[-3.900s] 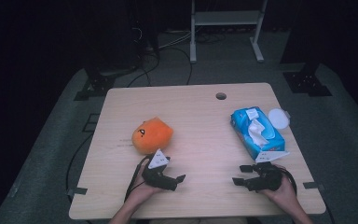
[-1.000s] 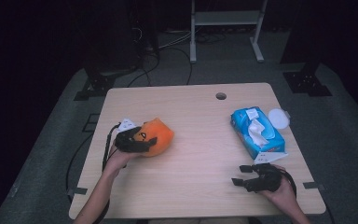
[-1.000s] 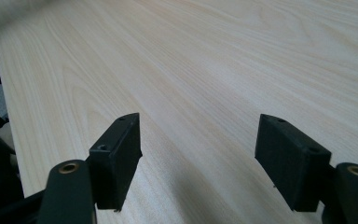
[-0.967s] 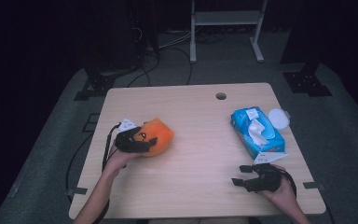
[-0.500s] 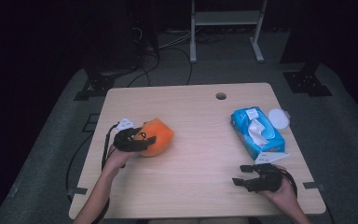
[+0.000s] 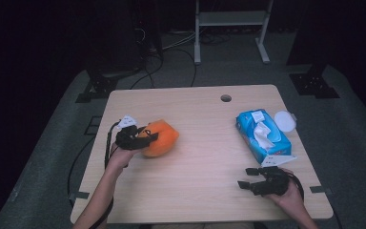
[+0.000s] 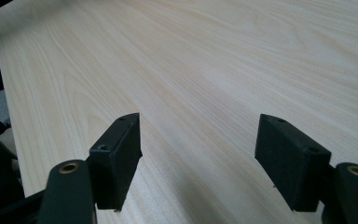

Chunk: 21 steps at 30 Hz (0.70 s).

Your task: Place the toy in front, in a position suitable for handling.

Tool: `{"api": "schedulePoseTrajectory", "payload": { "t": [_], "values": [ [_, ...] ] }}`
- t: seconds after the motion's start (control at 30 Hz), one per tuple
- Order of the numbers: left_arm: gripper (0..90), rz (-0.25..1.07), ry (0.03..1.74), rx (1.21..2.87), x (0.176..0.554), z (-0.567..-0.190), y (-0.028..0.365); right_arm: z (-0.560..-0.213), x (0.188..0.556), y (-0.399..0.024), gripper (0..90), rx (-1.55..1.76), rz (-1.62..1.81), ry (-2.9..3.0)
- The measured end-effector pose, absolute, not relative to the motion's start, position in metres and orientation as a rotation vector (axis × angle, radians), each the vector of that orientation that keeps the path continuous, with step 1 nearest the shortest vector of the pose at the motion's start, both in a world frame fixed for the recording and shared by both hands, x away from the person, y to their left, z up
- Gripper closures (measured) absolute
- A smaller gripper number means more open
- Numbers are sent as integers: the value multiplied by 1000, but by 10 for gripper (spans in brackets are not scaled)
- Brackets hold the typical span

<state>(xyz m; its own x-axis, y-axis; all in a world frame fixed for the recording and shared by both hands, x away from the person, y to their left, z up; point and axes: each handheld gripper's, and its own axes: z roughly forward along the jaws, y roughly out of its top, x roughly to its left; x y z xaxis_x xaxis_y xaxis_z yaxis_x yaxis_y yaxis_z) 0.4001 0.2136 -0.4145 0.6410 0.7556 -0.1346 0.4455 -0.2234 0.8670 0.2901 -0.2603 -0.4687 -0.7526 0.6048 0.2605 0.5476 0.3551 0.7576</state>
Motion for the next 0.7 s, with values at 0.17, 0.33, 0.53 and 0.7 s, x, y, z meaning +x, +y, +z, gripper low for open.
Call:
{"api": "schedulePoseTrajectory", "payload": {
  "t": [0.17, 0.33, 0.53, 0.7],
  "values": [
    [422, 381, 915, 1820, 396, -401, 211, -469, 291, -262, 300, 1088, 1383, 2525],
    [423, 358, 825, 1779, 386, -382, 199, -468, 291, -263, 300, 1093, 1382, 2511],
    [422, 323, 689, 1801, 369, -367, 171, -466, 290, -267, 300, 1107, 1386, 2485],
    [423, 278, 609, 1830, 358, -366, 145, -465, 291, -272, 300, 1122, 1393, 2466]
  ]
}}
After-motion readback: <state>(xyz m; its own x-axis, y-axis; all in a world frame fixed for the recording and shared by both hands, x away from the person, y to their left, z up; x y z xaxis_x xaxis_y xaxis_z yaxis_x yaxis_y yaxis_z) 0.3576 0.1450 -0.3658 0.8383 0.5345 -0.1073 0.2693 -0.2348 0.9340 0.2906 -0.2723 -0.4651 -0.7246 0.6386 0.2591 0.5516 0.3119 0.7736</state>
